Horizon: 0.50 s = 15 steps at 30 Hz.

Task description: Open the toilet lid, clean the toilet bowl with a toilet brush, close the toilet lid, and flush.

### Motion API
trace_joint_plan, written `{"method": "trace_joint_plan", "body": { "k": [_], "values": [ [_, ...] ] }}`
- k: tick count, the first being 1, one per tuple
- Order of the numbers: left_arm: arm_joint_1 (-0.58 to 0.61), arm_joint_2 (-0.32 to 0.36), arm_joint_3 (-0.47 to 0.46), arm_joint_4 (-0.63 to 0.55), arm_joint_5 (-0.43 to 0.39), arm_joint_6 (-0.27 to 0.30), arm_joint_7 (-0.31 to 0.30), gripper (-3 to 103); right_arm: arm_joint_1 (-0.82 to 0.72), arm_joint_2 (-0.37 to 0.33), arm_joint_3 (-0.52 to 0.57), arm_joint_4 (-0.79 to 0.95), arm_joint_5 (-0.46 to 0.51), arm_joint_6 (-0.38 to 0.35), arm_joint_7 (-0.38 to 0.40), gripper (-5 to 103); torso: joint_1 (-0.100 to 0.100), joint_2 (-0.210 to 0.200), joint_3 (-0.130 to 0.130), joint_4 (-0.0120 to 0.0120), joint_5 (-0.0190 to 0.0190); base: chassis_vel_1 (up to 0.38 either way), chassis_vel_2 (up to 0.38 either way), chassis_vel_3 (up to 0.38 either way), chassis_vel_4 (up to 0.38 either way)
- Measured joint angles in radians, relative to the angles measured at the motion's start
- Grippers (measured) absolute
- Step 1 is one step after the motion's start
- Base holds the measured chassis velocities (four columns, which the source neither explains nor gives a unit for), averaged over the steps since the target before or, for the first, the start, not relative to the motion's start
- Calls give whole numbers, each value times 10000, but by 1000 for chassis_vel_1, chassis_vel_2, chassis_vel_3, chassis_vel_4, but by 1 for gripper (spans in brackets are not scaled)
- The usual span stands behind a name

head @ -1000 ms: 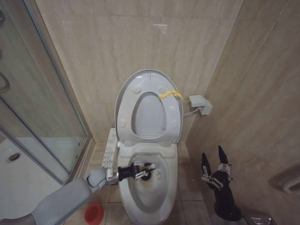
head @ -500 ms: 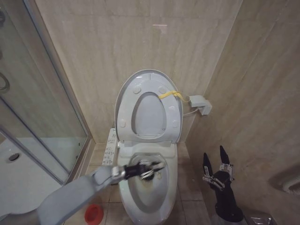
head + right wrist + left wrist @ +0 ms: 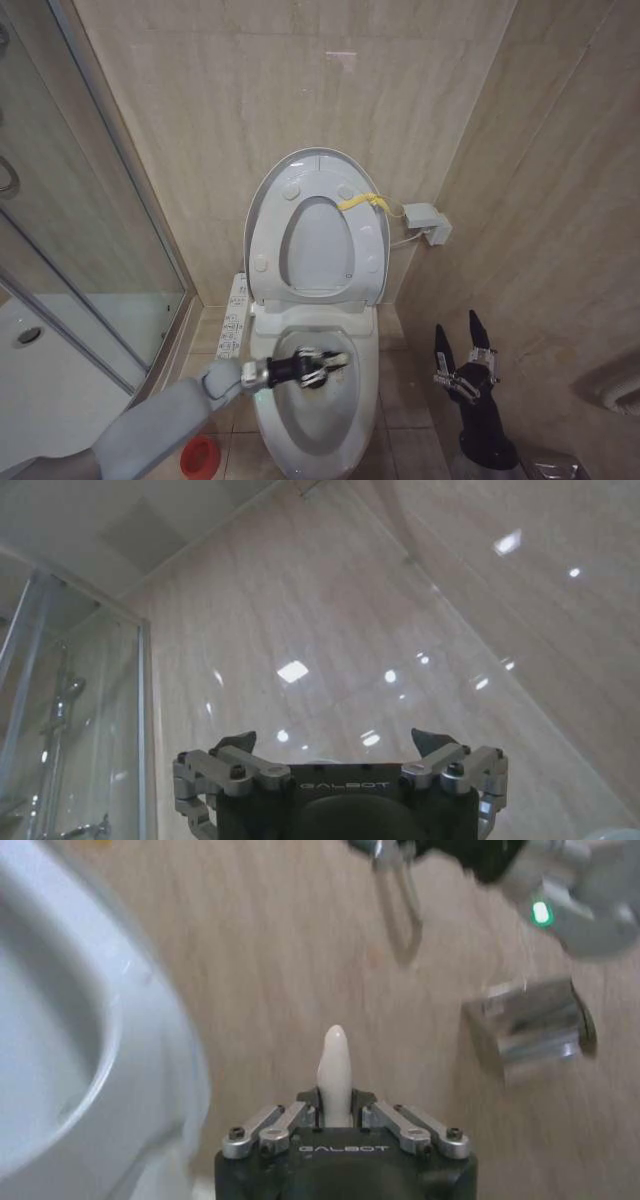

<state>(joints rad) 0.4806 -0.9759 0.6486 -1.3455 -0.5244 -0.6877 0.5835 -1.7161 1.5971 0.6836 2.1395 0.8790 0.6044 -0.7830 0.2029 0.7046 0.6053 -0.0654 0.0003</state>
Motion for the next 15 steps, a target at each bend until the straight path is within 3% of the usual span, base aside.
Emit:
{"method": "trace_joint_plan", "body": {
  "k": [2, 4, 6, 10, 15],
  "values": [
    [-27, -58, 64, 62, 20, -3, 3, 20, -10, 12, 0, 0, -11, 8, -10, 100, 0, 0, 1, 1, 0, 0, 0, 0, 0],
    [30, -148, 30, 871, 277, -169, 124, 20, -37, 15, -29, 24, -21, 18, -25, 100, 1, -1, 1, 3, -4, 0, 0, 0, 0],
    [149, -94, -61, 1474, 435, -331, 274, 20, -58, -23, -60, 36, -38, 19, -28, 100, 1, -1, 2, 24, -2, 0, 0, 0, 0],
    [139, -96, -160, 1260, 343, -339, 303, 20, -77, -58, -12, 1, -7, 46, -64, 100, 1, -1, 2, 29, 1, 0, 0, 0, 0],
    [10, -694, -465, 203, -9, -124, 66, 20, -73, -7, 99, -79, 22, 92, -97, 100, 0, 0, 0, -2, 0, 0, 0, 0, 0]
  ]
}}
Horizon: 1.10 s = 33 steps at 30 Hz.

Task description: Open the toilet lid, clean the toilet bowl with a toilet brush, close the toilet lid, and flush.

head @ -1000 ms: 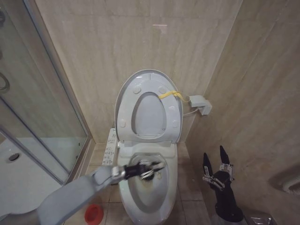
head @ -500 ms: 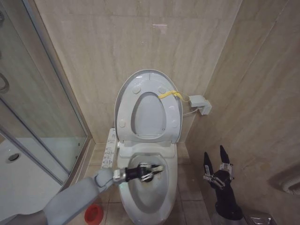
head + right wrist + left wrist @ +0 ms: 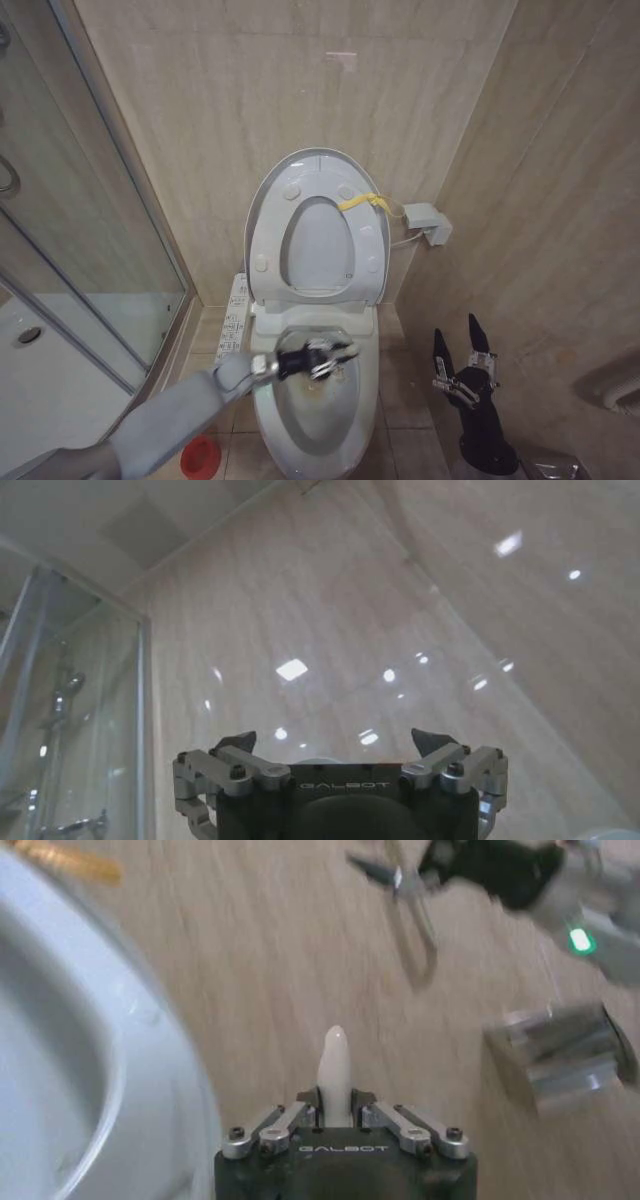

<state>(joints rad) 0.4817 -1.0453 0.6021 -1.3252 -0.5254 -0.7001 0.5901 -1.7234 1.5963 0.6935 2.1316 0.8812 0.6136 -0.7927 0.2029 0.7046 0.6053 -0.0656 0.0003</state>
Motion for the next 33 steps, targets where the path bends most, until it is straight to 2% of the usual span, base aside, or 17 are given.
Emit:
{"method": "trace_joint_plan", "body": {
  "k": [3, 4, 6, 9, 11, 14, 18, 19, 20, 23, 25, 28, 29, 30, 33],
  "values": [
    [217, 4, -7, 545, 230, -100, 108, 20, 20, 6, 8, -19, 22, 2, 0, 100, 0, -1, 1, 2, -4, 0, 0, 0, 0],
    [390, 93, -47, 1072, 454, -275, 247, 20, 48, -16, -22, -32, 23, 0, 0, 100, 0, -1, 2, 20, -3, 0, 0, 0, 0],
    [518, 195, -166, 1438, 579, -408, 408, 20, 60, -42, -45, -33, 24, -7, 0, 100, 1, -2, 3, 33, 0, 0, 0, 0, 0],
    [515, 264, -272, 1067, 456, -402, 397, 20, 85, -73, -30, -58, 56, -13, 8, 100, 0, -2, 2, 29, -3, 0, 0, 0, 0],
    [389, 266, -256, 421, 313, -338, 324, 20, 96, -80, 12, -92, 70, -13, 8, 100, 0, -1, 1, 8, -4, 0, 0, 0, 0],
    [304, 310, -79, 47, 190, -243, 205, 20, 97, -78, 47, -95, 92, -12, 8, 100, 0, 0, 0, 4, -1, 0, 0, 0, 0],
    [331, 360, 74, 814, 313, -316, 264, 20, 106, -127, 83, -71, 150, -20, 23, 100, 0, -1, 1, 11, -2, 0, 0, 0, 0],
    [346, 376, 88, 1109, 345, -339, 287, 20, 102, -163, 95, -33, 192, -31, 29, 100, 0, -2, 2, 28, 0, 0, 0, 0, 0],
    [345, 354, 84, 1158, 333, -333, 285, 20, 97, -188, 117, -20, 230, -40, 32, 100, 1, -2, 3, 31, -1, 0, 0, 0, 0],
    [294, 192, 31, 676, 163, -206, 174, 20, 97, -206, 200, -25, 279, -42, 34, 100, 0, -1, 2, 25, -3, 0, 0, 0, 0],
    [185, -22, 29, 124, 19, -79, 62, 20, 78, -175, 241, -43, 289, -36, 22, 100, 0, 0, 0, 6, -5, 0, 0, 0, 0],
    [222, -108, 107, 355, 95, -123, 58, 20, 54, -130, 214, -41, 274, -29, 3, 100, 0, 0, 0, 1, -2, 0, 0, 0, 0],
    [374, -99, 74, 796, 222, -230, 105, 20, 54, -126, 165, -26, 271, -29, 2, 100, 1, -1, 1, 5, -2, 0, 0, 0, 0],
    [574, -98, -30, 1261, 329, -359, 158, 20, 54, -139, 123, -16, 259, -33, 5, 100, 1, -1, 2, 22, -4, 0, 0, 0, 0],
    [744, -111, -242, 1604, 375, -441, 185, 20, 39, -176, 114, -2, 245, -37, 6, 100, 0, -2, 2, 34, -4, 0, 0, 0, 0]
  ]
}}
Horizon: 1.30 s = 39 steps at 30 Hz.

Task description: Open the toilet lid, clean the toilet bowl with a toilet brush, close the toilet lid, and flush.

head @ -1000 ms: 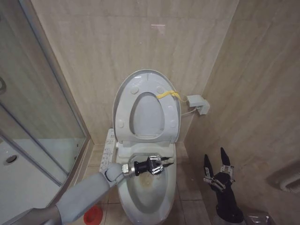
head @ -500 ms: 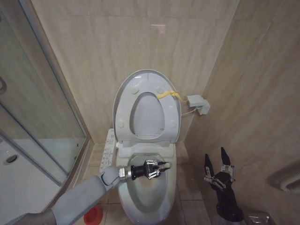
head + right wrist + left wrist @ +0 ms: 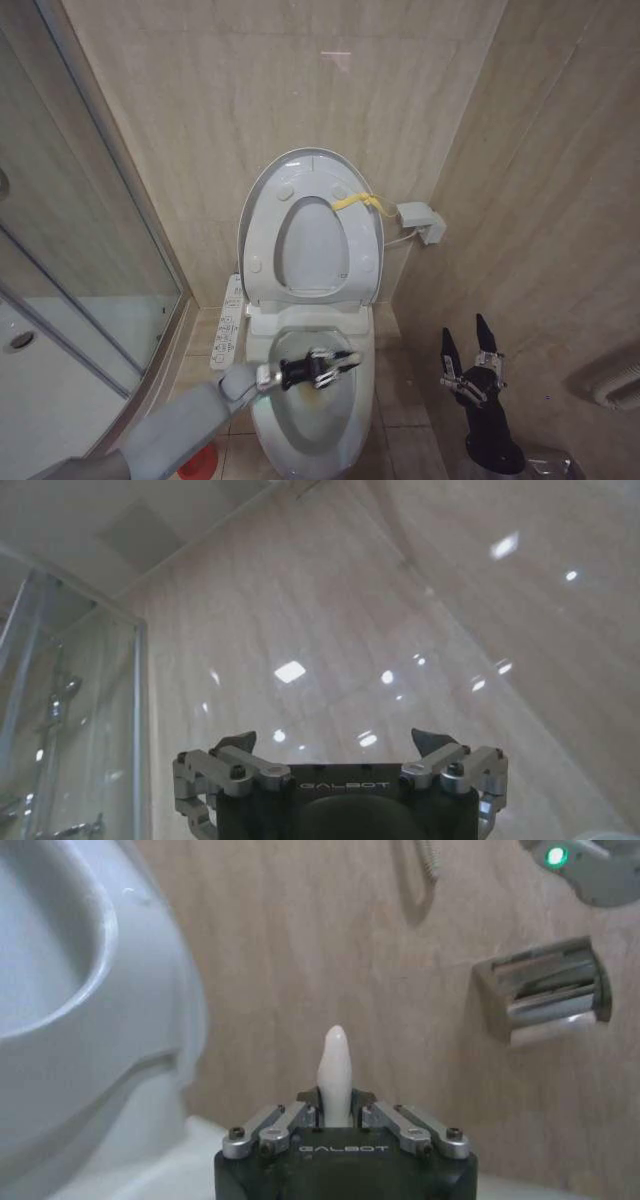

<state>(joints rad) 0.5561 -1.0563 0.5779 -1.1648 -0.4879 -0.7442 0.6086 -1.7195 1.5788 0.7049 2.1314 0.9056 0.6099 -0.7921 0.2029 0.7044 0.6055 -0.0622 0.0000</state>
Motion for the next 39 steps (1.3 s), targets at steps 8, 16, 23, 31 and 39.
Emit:
{"method": "trace_joint_plan", "body": {
  "k": [8, 16, 23, 31, 39],
  "values": [
    [-209, -116, 106, -1187, -188, 214, -96, 20, -57, -2, 142, 20, 5, 4, -1, 100, 0, 1, -1, -32, 2, -5, -7, -2, 1],
    [-26, 141, -99, -901, -90, 135, -49, 20, -47, -10, 73, 61, 18, 1, -5, 100, 0, 1, 0, -11, -1, 0, 0, 0, 0],
    [152, 77, -141, -399, -10, 60, -38, 20, -33, 36, 43, 53, 14, 5, -21, 100, 0, 1, 0, -17, 0, 0, 0, 0, 0],
    [-99, -95, -136, -1278, -339, 255, -159, 20, -38, 47, 99, 42, 17, 4, -24, 100, -1, 2, -3, -32, 1, 0, 0, 0, 0],
    [259, -119, -236, -205, 79, -39, -39, 20, -27, 9, 81, 52, 39, -3, -24, 100, 0, 0, 0, -7, 0, 0, 0, 0, 0]
  ]
}}
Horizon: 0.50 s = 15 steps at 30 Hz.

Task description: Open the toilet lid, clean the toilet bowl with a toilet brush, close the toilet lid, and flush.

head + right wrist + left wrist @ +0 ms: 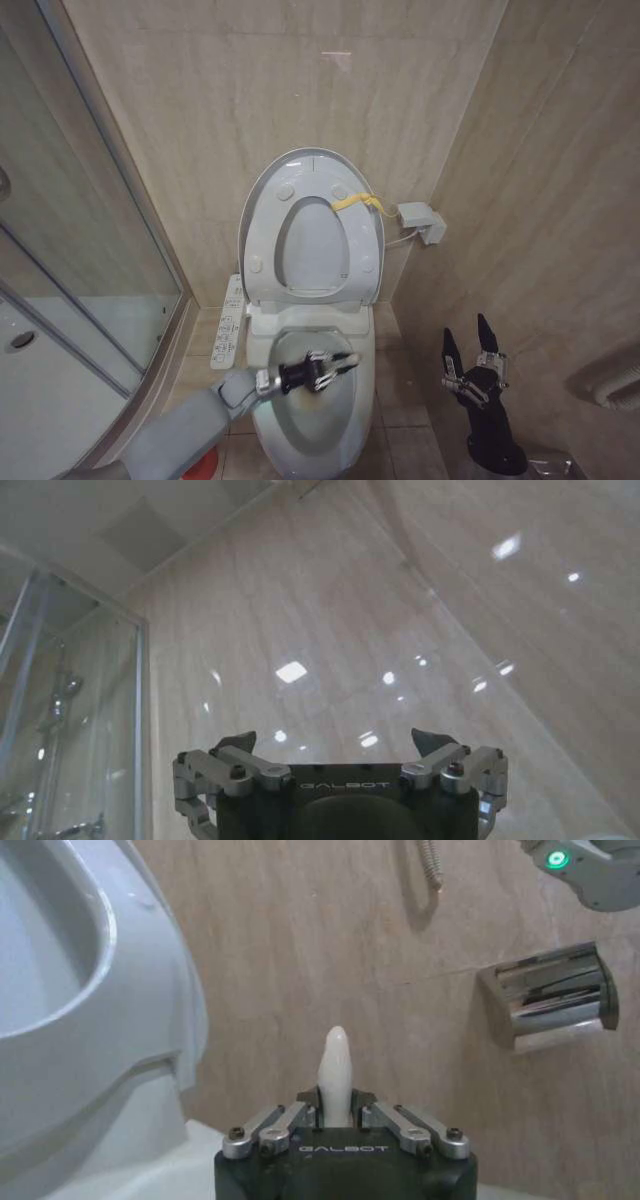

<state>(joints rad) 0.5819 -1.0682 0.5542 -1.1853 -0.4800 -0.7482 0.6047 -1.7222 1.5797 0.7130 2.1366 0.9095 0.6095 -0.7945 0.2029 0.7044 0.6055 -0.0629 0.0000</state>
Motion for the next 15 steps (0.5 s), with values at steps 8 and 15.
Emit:
{"method": "trace_joint_plan", "body": {
  "k": [8, 15],
  "values": [
    [-128, 104, 32, -368, -133, 102, -53, 20, 6, -8, 43, -10, 6, -1, 3, 100, 1, 0, 0, -24, -4, 0, 0, 0, 0],
    [-611, 1709, 319, -1322, -744, 372, 51, 20, 43, -198, 138, -80, 248, -1, -2, 100, 0, 0, -1, -7, 0, 0, 0, 0, 0]
  ]
}}
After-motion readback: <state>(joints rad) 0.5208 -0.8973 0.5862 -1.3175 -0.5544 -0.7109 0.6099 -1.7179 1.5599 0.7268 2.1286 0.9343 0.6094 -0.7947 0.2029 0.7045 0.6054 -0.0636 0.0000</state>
